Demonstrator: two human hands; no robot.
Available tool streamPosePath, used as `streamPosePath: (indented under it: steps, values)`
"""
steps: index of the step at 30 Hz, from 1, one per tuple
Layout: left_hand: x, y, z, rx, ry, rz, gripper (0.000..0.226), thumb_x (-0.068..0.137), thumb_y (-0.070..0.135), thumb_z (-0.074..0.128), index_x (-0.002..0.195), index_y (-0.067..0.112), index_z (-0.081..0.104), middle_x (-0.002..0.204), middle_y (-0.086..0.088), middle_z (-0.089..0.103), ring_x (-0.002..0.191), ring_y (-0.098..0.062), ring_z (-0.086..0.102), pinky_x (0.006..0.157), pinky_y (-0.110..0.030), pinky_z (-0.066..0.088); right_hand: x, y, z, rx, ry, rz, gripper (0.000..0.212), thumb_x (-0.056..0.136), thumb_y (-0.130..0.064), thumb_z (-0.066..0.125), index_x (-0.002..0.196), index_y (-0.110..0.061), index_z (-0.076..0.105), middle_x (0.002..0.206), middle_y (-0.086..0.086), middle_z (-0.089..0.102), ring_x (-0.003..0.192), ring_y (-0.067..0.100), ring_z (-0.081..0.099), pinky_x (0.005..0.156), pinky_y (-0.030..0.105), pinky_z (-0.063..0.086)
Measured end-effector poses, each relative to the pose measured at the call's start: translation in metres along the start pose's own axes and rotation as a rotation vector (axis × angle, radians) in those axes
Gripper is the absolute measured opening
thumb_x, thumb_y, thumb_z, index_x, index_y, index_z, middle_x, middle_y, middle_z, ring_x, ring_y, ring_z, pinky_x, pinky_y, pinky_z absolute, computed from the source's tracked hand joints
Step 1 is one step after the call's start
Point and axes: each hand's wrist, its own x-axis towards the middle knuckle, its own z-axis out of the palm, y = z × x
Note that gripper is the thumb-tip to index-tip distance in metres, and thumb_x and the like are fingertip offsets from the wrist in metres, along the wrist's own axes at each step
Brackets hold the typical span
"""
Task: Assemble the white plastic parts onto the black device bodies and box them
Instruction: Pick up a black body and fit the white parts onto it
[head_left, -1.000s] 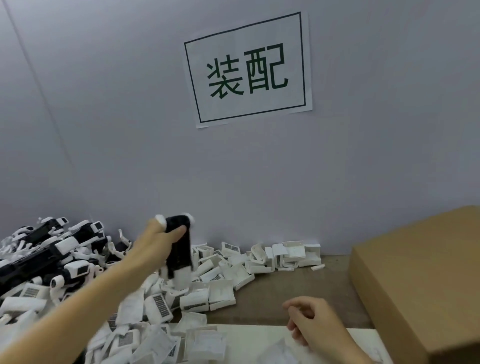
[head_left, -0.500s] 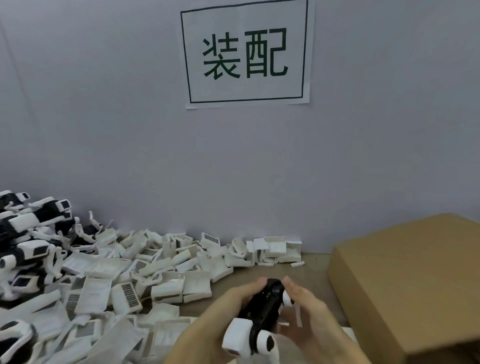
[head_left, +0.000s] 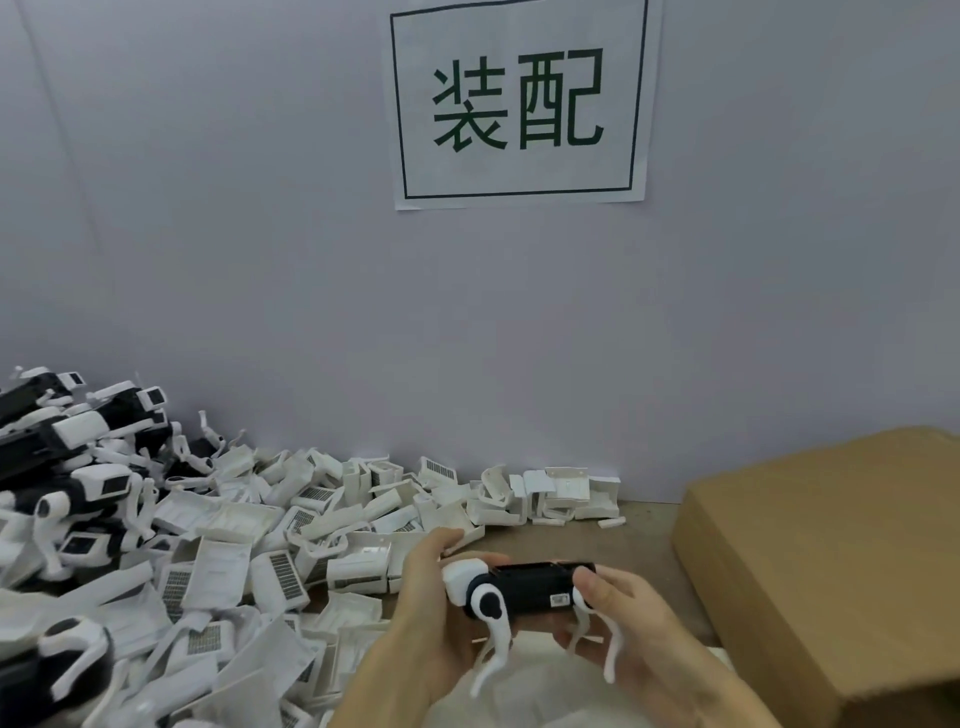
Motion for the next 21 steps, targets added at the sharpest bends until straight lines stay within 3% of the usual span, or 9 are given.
streamPosePath:
  steps: [2, 4, 7, 10, 12, 15, 18, 19, 21]
  values:
    - [0.005, 0.001, -0.006, -0.002, -0.026, -0.012, 0.057, 0.088, 0.052, 0.050, 0.094, -0.001, 0.067, 0.077, -0.018, 0.062, 0.057, -0.030, 0.056, 0.055, -0.030, 0.046, 0.000, -0.002, 0.004, -0.004, 0.003, 0.013, 0.085, 0.050, -0.059, 0.093, 0.111, -0.004, 0.075, 0.111, 0.021, 0.073, 0.099, 0.032, 0.073, 0.085, 0.034, 0.051]
    - [0.007, 0.002, -0.010, -0.046, -0.137, -0.027, 0.062, 0.089, 0.058, 0.048, 0.103, 0.000, 0.065, 0.078, -0.019, 0.063, 0.056, -0.031, 0.061, 0.057, -0.032, 0.048, 0.001, -0.003, 0.003, 0.060, 0.059, 0.010, 0.075, 0.070, -0.059, 0.081, 0.112, 0.003, 0.071, 0.108, 0.023, 0.074, 0.094, 0.032, 0.075, 0.075, 0.030, 0.058]
    - [0.005, 0.004, -0.007, -0.146, -0.353, -0.010, 0.070, 0.086, 0.053, 0.055, 0.120, -0.008, 0.061, 0.099, -0.025, 0.069, 0.068, -0.038, 0.069, 0.058, -0.039, 0.055, 0.004, -0.004, 0.000, 0.281, 0.156, -0.037, 0.055, 0.094, -0.044, 0.053, 0.121, 0.002, 0.064, 0.105, 0.025, 0.074, 0.093, 0.035, 0.074, 0.069, 0.038, 0.061]
    - [0.006, 0.000, -0.001, -0.377, -0.445, 0.047, 0.072, 0.085, 0.046, 0.058, 0.132, -0.008, 0.051, 0.130, -0.035, 0.060, 0.113, -0.048, 0.065, 0.092, -0.049, 0.050, 0.011, -0.002, 0.002, 0.404, 0.278, -0.091, 0.052, 0.084, -0.051, 0.057, 0.115, -0.010, 0.067, 0.110, 0.018, 0.073, 0.101, 0.033, 0.071, 0.067, 0.045, 0.061]
    - [0.011, -0.005, 0.003, -0.451, -0.423, 0.107, 0.069, 0.085, 0.041, 0.055, 0.134, -0.006, 0.044, 0.131, -0.034, 0.060, 0.119, -0.046, 0.062, 0.097, -0.048, 0.046, 0.015, 0.001, 0.011, 0.438, 0.301, -0.044, 0.047, 0.070, -0.047, 0.068, 0.097, -0.009, 0.075, 0.099, 0.014, 0.073, 0.093, 0.029, 0.071, 0.069, 0.048, 0.059]
    - [0.023, -0.015, 0.006, -0.183, -0.187, 0.228, 0.055, 0.083, 0.028, 0.048, 0.124, -0.009, 0.053, 0.117, -0.023, 0.072, 0.104, -0.034, 0.071, 0.084, -0.041, 0.048, 0.014, 0.011, 0.025, 0.144, 0.330, -0.041, 0.043, 0.061, -0.046, 0.084, 0.072, -0.005, 0.076, 0.067, 0.010, 0.067, 0.066, 0.020, 0.071, 0.061, 0.033, 0.059]
    - [0.025, -0.025, 0.014, 0.134, -0.046, 0.326, 0.034, 0.093, 0.028, 0.053, 0.104, 0.002, 0.072, 0.101, -0.013, 0.078, 0.076, -0.023, 0.072, 0.061, -0.031, 0.051, 0.014, 0.024, 0.030, -0.526, 0.467, -0.222, 0.041, 0.062, -0.060, 0.081, 0.092, -0.035, 0.069, 0.092, -0.007, 0.063, 0.082, -0.003, 0.063, 0.066, 0.011, 0.049]
    - [0.026, -0.028, 0.015, 0.173, -0.035, 0.349, 0.034, 0.093, 0.032, 0.058, 0.101, 0.005, 0.076, 0.100, -0.013, 0.078, 0.079, -0.021, 0.074, 0.061, -0.030, 0.053, 0.014, 0.025, 0.031, -0.659, 0.477, -0.286, 0.038, 0.064, -0.057, 0.079, 0.096, -0.043, 0.064, 0.099, -0.013, 0.055, 0.089, -0.007, 0.058, 0.070, 0.009, 0.047]
    - [0.026, -0.030, 0.017, 0.119, -0.037, 0.367, 0.032, 0.083, 0.035, 0.072, 0.096, 0.006, 0.080, 0.099, -0.017, 0.077, 0.090, -0.024, 0.075, 0.075, -0.037, 0.058, 0.013, 0.023, 0.036, -0.781, 0.444, -0.351, 0.040, 0.066, -0.056, 0.075, 0.101, -0.052, 0.055, 0.103, -0.024, 0.044, 0.099, -0.011, 0.051, 0.078, 0.005, 0.045]
